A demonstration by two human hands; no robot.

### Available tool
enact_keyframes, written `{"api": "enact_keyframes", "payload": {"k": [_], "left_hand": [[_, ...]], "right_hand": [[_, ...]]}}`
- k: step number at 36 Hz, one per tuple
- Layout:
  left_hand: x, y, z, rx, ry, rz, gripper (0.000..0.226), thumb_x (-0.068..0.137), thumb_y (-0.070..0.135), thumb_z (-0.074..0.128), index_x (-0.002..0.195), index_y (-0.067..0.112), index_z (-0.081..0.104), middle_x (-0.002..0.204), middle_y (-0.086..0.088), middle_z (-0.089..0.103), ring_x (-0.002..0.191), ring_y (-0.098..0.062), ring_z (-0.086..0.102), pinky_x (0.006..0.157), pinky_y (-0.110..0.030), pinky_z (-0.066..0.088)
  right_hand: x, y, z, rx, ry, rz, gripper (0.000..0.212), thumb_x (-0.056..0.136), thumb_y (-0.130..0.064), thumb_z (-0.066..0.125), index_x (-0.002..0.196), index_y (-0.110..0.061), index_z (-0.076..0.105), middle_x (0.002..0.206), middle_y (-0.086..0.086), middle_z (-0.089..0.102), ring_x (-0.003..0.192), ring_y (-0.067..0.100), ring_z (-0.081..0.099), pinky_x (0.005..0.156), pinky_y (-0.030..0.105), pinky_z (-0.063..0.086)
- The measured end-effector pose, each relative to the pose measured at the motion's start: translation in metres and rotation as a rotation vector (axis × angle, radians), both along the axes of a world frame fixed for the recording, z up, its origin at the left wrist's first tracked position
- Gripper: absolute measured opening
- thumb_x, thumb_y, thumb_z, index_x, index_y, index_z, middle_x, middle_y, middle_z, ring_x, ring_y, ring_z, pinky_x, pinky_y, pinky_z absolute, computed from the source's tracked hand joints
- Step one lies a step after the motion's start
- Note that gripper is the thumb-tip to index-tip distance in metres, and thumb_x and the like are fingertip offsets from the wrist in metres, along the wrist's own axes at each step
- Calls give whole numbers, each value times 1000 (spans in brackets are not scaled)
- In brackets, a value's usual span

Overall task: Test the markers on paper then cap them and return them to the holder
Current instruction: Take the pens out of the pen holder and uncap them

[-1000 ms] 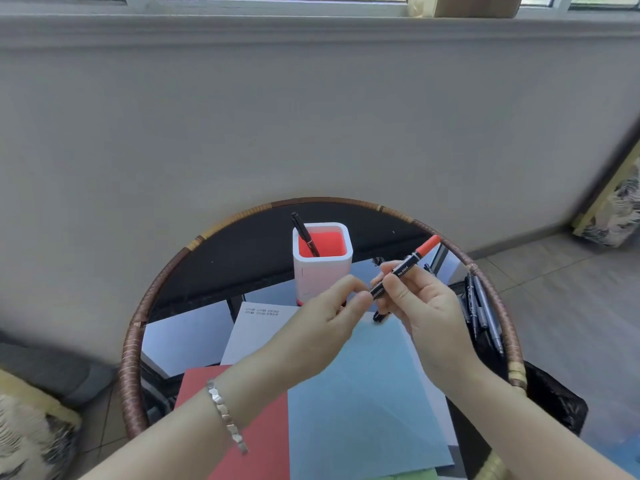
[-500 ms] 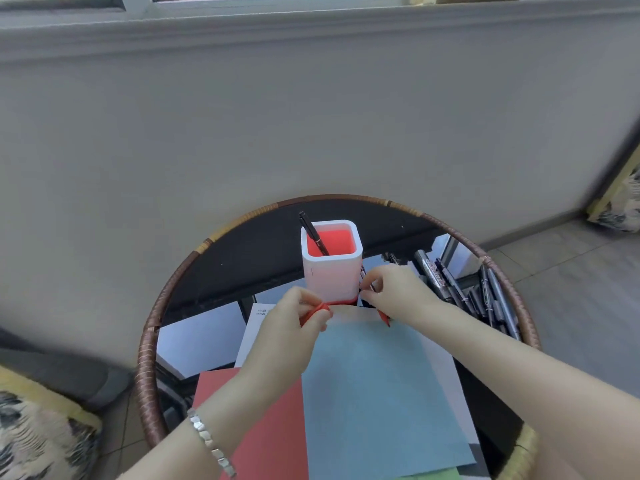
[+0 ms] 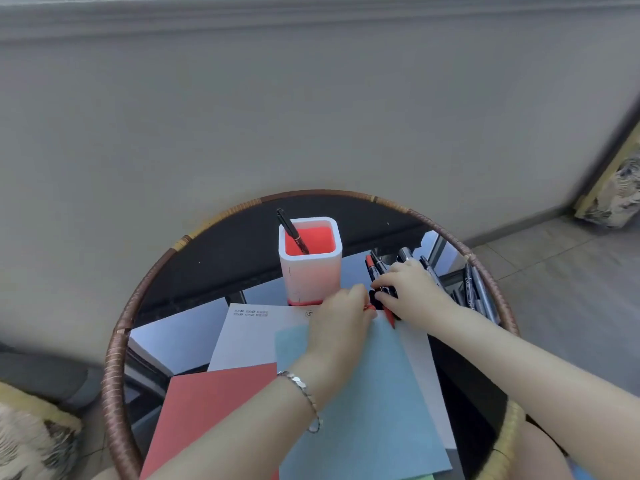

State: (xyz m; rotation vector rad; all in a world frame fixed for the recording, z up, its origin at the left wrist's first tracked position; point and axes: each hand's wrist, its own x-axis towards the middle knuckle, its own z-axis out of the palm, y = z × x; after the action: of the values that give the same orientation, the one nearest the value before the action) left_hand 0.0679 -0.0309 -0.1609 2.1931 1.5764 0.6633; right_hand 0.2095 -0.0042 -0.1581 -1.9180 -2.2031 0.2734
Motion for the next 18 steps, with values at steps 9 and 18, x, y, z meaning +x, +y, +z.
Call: {"api": "enact_keyframes", "payload": {"k": [9,18], "left_hand": [[2,9,0,12,0,-194,17,89,5,48,100,2,61,103,-13,61,98,-28,51,80,-37,40],[-67,-5,44,505,-216,-26,18,79,-1,60,94,7,66,94,-4,68,89,-13,55,76,-22,44]], "right_hand": [[-1,-3,13,102,54,-71,30,92,-13,44,112,-19,65,110,7,64,108,30,46,91,41,40],[-53,15,77,304,388,25,21,89,-14,52,105,-11,65,85,0,61,86,18,54,83,39,48]]}}
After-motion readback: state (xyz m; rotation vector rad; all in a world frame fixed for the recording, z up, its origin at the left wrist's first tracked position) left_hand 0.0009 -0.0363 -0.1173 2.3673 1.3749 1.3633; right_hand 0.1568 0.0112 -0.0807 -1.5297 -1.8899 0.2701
